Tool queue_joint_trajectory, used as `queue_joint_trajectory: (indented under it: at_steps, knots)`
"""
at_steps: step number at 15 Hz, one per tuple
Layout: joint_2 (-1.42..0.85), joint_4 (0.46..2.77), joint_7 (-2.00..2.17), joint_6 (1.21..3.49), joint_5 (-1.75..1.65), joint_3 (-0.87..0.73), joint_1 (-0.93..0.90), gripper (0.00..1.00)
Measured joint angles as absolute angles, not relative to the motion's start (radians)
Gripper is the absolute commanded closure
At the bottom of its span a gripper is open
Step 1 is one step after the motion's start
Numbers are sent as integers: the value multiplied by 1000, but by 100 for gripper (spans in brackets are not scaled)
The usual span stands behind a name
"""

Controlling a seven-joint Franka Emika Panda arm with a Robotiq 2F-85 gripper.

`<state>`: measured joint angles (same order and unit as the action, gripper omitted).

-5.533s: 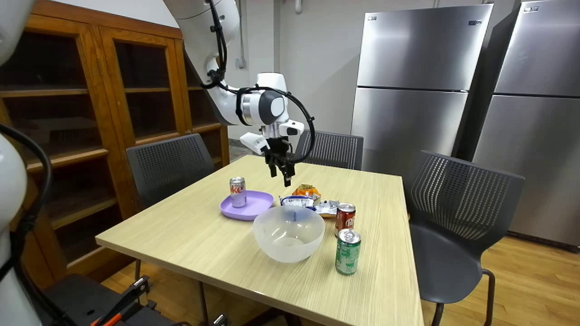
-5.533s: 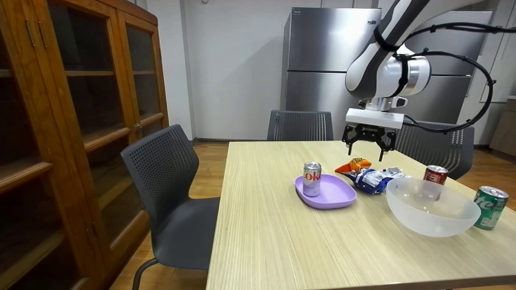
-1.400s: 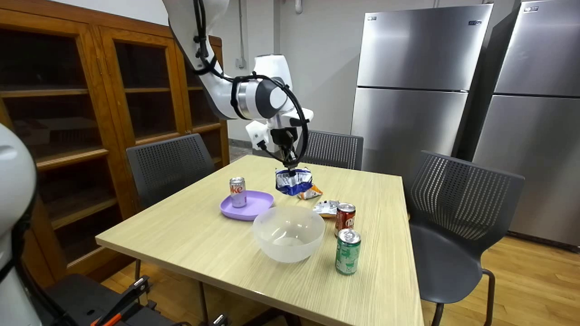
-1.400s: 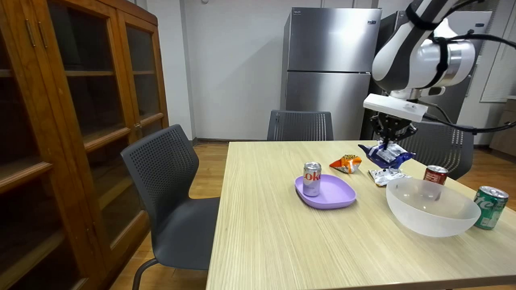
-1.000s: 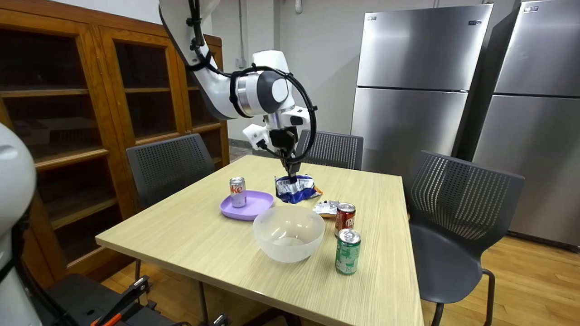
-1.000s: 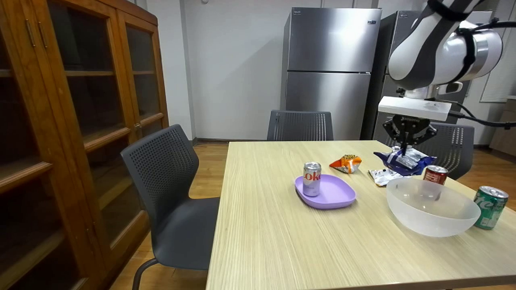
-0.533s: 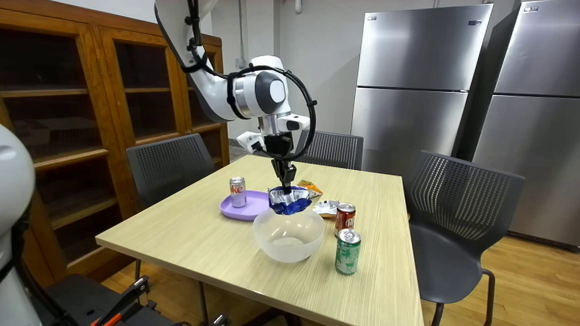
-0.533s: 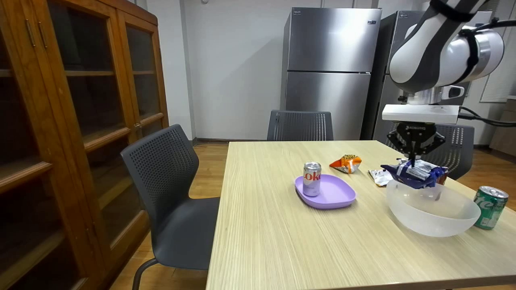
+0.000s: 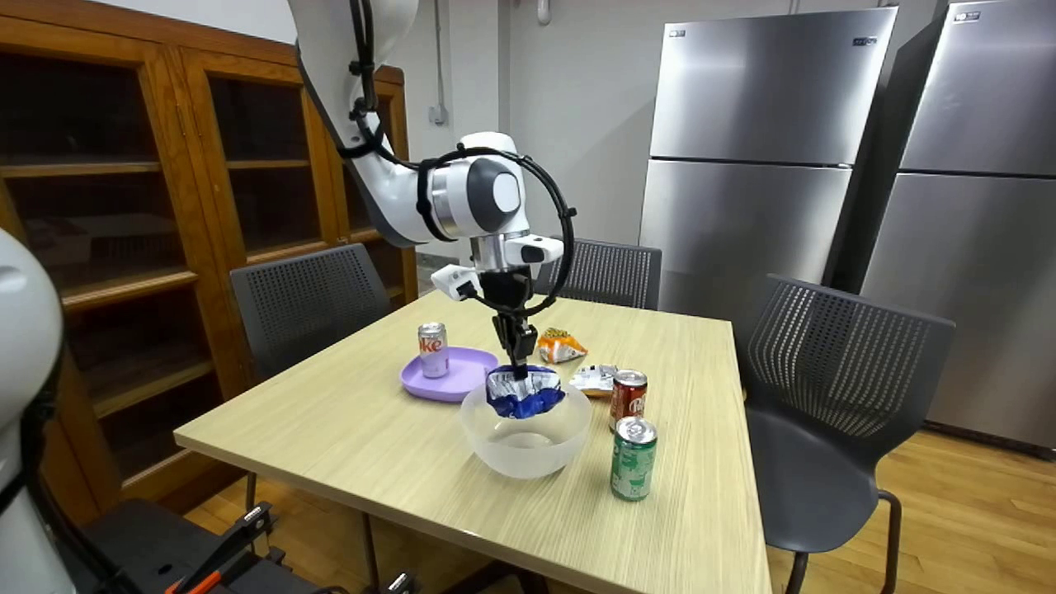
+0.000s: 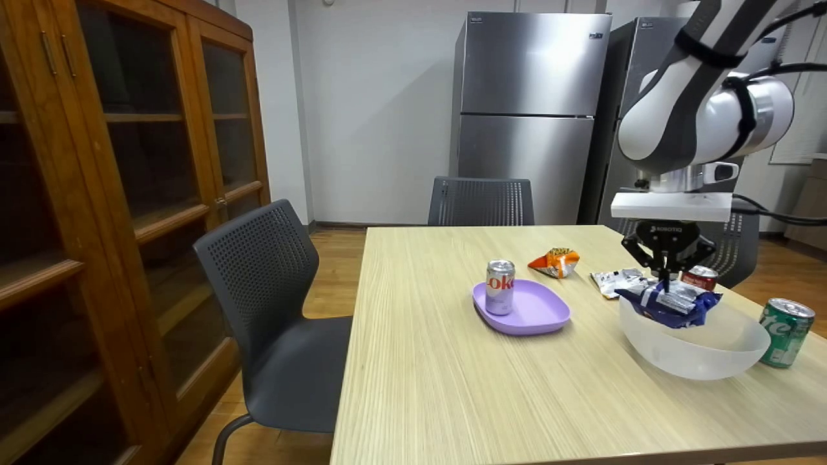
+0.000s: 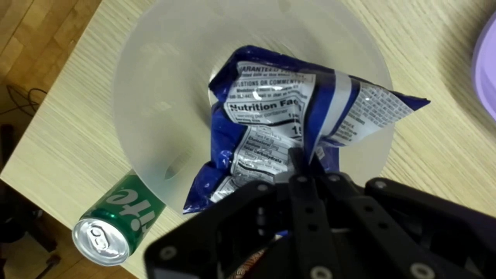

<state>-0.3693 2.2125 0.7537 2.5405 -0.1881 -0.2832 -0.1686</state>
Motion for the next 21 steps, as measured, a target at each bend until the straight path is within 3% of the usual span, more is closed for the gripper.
queue_joint_trajectory:
  at_steps: [13,14,16,21]
  knots:
    - [-506,2112,788,2540,-188,-286,-168,100]
    - [-507,2112,788,2540,-188,-286,-168,74]
    - [-507,2112,788,2539,-188,-286,-168,66]
    - [-493,2111,788,2539,-188,-286,-168,30]
